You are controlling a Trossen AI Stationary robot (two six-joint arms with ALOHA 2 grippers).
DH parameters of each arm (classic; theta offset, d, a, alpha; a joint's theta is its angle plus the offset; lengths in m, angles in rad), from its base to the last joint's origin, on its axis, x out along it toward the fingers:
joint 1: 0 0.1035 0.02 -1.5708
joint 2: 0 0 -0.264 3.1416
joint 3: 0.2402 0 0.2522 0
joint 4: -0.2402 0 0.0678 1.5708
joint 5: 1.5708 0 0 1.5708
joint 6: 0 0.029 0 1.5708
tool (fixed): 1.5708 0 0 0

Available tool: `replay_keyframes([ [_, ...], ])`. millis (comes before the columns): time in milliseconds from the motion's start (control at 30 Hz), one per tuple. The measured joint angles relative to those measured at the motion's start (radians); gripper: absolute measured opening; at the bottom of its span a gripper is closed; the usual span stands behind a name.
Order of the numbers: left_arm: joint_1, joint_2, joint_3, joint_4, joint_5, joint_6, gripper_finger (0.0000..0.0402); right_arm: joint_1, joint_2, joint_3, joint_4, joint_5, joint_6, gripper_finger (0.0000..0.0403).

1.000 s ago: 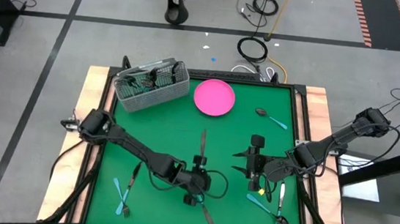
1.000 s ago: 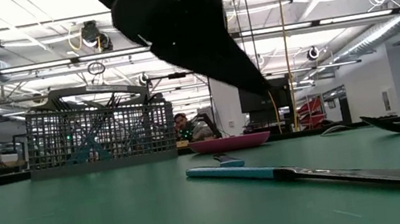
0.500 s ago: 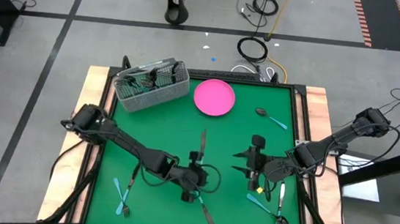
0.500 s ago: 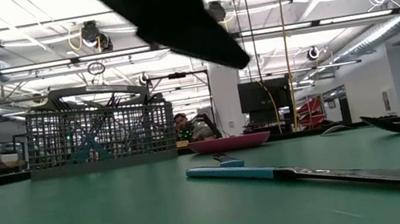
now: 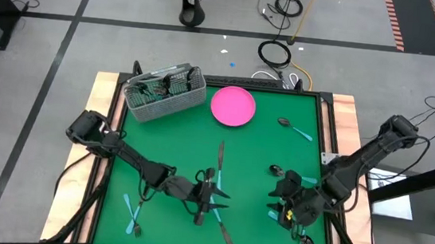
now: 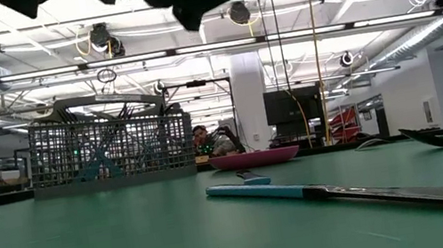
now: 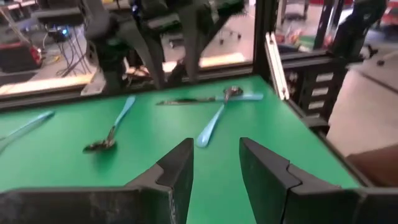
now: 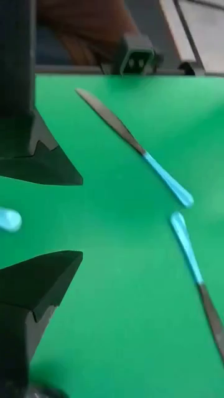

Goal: Sort silverware
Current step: Put the blue spoon into the gray silverware holder

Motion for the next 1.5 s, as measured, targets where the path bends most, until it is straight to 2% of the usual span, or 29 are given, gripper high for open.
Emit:
replay_keyframes([
  [133, 0.001, 0.002, 0.035, -0.043, 0.0, 0.0, 0.0132, 0.044, 0.031, 0.0, 0.003, 0.012, 0.073, 0.0171],
  [233, 0.001, 0.003, 0.08, -0.055, -0.004, 0.012, 0.0132, 0.076, 0.057, 0.0, -0.002, -0.098, 0.151, 0.0171],
  [367, 0.001, 0.003, 0.129, -0.074, -0.007, 0.111, 0.0132, 0.133, 0.102, 0.009, -0.002, -0.251, 0.297, 0.0171],
  [467, 0.008, 0.003, 0.135, -0.076, -0.007, 0.157, 0.0132, 0.163, 0.147, 0.061, -0.028, -0.33, 0.375, 0.0171],
  [567, 0.015, 0.003, 0.124, -0.088, 0.023, 0.156, 0.0132, 0.172, 0.196, 0.148, -0.093, -0.389, 0.386, 0.0171],
  [767, 0.012, 0.003, 0.1, -0.093, 0.044, 0.11, 0.0132, 0.184, 0.311, 0.306, -0.33, -0.396, 0.394, 0.0171],
  [833, 0.011, 0.003, 0.1, -0.091, 0.045, 0.105, 0.0132, 0.197, 0.354, 0.308, -0.334, -0.416, 0.394, 0.0171],
  [933, 0.005, 0.003, 0.1, -0.087, 0.046, 0.105, 0.0132, 0.219, 0.427, 0.308, -0.344, -0.501, 0.378, 0.0171],
  [1067, -0.003, 0.003, 0.1, -0.083, 0.047, 0.105, 0.0132, 0.242, 0.495, 0.308, -0.379, -0.48, 0.341, 0.0171],
  [1267, -0.016, 0.003, 0.1, -0.087, 0.047, 0.105, 0.0132, 0.236, 0.513, 0.307, -0.482, -0.472, 0.377, 0.0171],
  [1500, -0.015, 0.003, 0.099, -0.087, 0.048, 0.105, 0.0132, 0.228, 0.493, 0.246, -0.391, -0.484, 0.404, 0.0171],
])
